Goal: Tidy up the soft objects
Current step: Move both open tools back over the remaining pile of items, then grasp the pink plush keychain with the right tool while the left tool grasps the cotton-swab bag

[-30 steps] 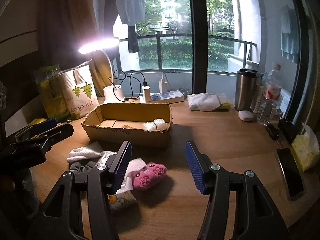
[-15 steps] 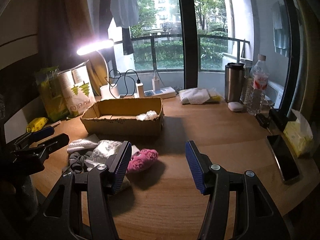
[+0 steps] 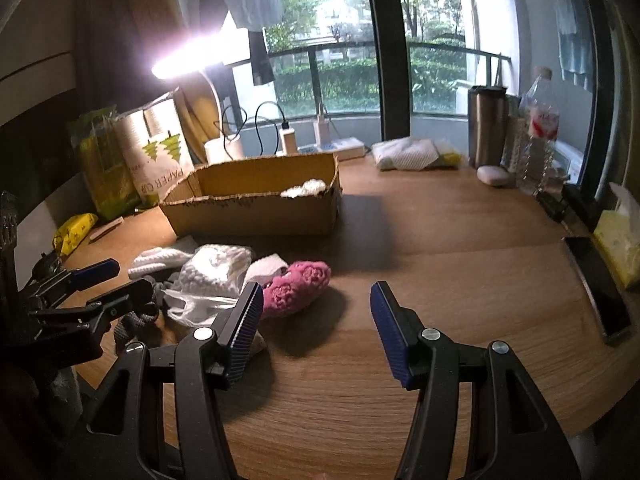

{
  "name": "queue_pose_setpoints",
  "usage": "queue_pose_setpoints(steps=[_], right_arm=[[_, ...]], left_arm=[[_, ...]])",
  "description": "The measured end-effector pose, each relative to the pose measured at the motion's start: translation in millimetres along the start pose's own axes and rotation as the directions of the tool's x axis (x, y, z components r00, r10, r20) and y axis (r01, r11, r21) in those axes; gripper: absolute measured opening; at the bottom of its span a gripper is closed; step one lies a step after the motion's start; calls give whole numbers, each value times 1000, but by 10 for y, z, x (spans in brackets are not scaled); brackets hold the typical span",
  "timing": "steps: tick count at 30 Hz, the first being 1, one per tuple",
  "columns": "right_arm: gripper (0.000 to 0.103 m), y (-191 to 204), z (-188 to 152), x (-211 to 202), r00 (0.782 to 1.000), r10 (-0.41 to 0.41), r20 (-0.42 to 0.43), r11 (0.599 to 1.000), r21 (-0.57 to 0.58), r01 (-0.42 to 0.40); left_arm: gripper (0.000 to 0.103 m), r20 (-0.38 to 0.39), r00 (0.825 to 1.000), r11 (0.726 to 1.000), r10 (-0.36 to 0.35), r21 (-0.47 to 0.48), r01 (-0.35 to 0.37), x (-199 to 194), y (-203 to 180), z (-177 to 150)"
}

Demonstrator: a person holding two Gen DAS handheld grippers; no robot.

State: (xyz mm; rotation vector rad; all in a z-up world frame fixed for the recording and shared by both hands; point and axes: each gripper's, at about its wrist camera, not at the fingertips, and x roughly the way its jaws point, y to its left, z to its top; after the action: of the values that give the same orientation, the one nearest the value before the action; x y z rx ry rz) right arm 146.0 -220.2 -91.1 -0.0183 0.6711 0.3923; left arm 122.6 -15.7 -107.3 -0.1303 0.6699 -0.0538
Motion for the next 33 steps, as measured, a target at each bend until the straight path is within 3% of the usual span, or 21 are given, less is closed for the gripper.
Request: queue_pose_setpoints(steps=[33], right_arm=[[59,56,116,1036,981,66,-185,998,29,-62]], left_arm=[[83,-84,996,999,-25,17,27,595,10,181]])
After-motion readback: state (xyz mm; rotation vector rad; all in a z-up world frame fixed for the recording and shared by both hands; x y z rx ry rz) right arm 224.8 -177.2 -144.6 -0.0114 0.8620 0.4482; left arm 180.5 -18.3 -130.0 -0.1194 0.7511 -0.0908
